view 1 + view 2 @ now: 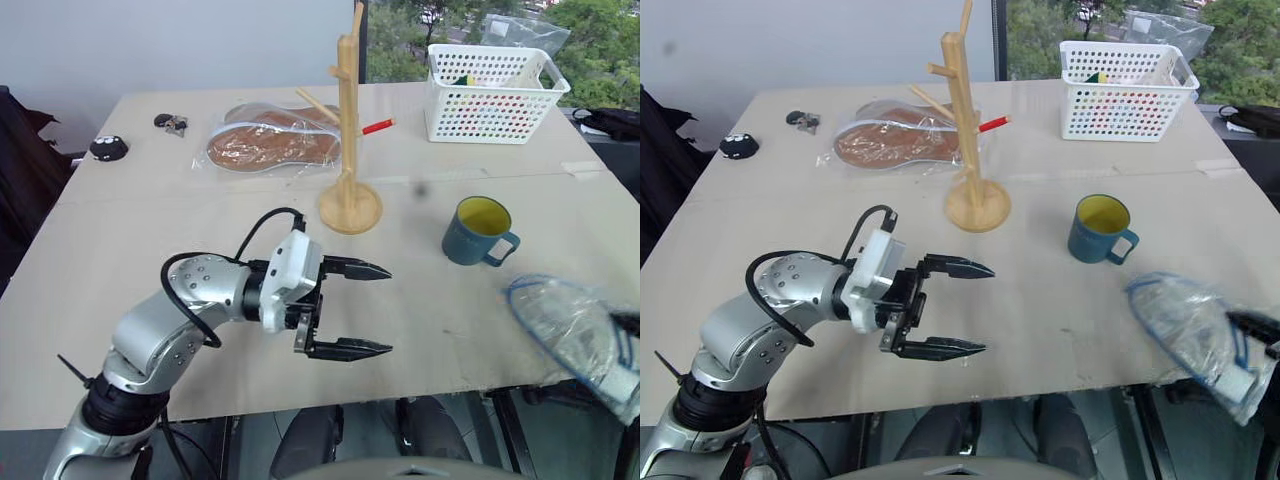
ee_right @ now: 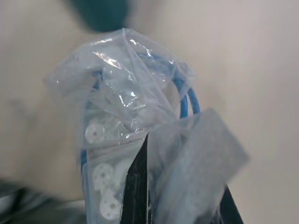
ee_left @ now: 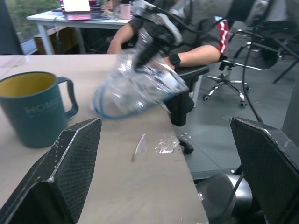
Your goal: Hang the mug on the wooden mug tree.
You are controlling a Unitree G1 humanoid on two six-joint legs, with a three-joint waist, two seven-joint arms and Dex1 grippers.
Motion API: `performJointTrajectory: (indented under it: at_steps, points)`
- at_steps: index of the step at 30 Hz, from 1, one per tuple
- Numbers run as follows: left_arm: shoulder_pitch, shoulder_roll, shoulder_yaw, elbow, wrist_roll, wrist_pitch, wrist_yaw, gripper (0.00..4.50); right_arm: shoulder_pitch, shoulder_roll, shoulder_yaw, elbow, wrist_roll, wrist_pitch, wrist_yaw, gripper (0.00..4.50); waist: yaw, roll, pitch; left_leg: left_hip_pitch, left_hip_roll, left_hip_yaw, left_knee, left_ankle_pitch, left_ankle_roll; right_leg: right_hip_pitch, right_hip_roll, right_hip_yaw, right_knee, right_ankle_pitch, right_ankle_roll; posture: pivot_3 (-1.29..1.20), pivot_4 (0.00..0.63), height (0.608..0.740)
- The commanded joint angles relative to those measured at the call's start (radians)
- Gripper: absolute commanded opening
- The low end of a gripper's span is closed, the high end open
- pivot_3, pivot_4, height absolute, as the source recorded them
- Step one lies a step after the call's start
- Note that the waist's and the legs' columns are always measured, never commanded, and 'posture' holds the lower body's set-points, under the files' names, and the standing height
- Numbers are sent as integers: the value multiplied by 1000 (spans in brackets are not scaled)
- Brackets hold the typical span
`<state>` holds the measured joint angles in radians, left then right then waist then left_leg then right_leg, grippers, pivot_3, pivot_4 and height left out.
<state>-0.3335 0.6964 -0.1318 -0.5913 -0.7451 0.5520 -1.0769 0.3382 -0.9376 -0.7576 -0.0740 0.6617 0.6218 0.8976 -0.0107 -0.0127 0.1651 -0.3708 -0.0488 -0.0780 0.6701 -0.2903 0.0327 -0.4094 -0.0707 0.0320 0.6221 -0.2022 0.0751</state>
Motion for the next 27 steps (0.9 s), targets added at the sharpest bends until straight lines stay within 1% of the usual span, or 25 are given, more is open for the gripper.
performJointTrajectory:
  at_steps: [1,5,10,13,15,16,17,18,21,23,26,27]
  points:
    - [-47,-24,-9,-2,23,26,69,4500,-141,-49,6,142,-82,-108,-50,28,-2,0,0,0,0,0,0,0,0,0,0,1,0,0,0,0,150,740]
    - [-97,-70,-39,8,79,87,194,4500,-331,-39,92,272,-153,-173,-101,28,-2,0,0,1,0,0,-1,0,-1,0,0,1,0,0,0,0,150,740]
    - [-119,-118,-68,5,118,116,271,4500,-438,-10,158,330,-188,-209,-120,28,0,0,0,1,0,0,-1,2,-4,0,0,2,0,0,0,0,150,740]
    - [-114,-139,-76,1,131,118,294,4500,-443,-9,152,324,-194,-218,-118,883,2,1,0,0,0,0,-1,2,-4,0,0,2,0,0,0,0,150,740]
    - [-99,-138,-71,-11,131,119,297,4500,-433,-14,110,305,-182,-221,-125,1848,2,1,0,0,0,0,-1,2,-4,0,0,2,0,0,0,0,150,740]
    - [-91,-135,-67,-17,131,119,297,4500,-427,-15,85,284,-167,-215,-125,2193,2,1,0,0,0,0,-1,2,-4,0,0,2,0,0,0,0,150,740]
    - [-83,-131,-63,-21,132,117,296,4500,-411,-16,52,246,-139,-195,-110,2761,2,2,0,0,0,0,-1,2,-4,0,0,2,0,0,0,0,150,740]
    - [-76,-127,-60,-24,132,116,296,4500,-382,-17,13,185,-105,-165,-86,3109,2,2,1,0,0,0,-1,2,-3,0,0,2,1,0,0,0,150,740]
    - [-57,-116,-52,-31,135,113,297,4500,-281,-20,-93,-2,6,-26,-50,3109,4,4,0,0,0,-1,-1,1,-2,0,0,1,1,0,0,0,150,740]
    - [-45,-109,-53,-28,141,105,293,4500,-224,-15,-143,-122,72,64,-49,3109,0,2,1,1,0,-2,-1,0,-1,0,1,1,1,0,0,0,150,740]
    - [-35,-109,-71,-12,165,82,288,4500,-164,6,-147,-296,170,186,-87,3109,0,2,1,1,0,-2,-1,0,0,0,0,1,1,0,0,0,150,740]
    - [-39,-119,-77,0,175,78,295,4500,-142,40,-108,-374,195,210,-125,3109,0,2,1,1,0,-1,-1,0,0,0,0,1,1,0,0,0,150,740]
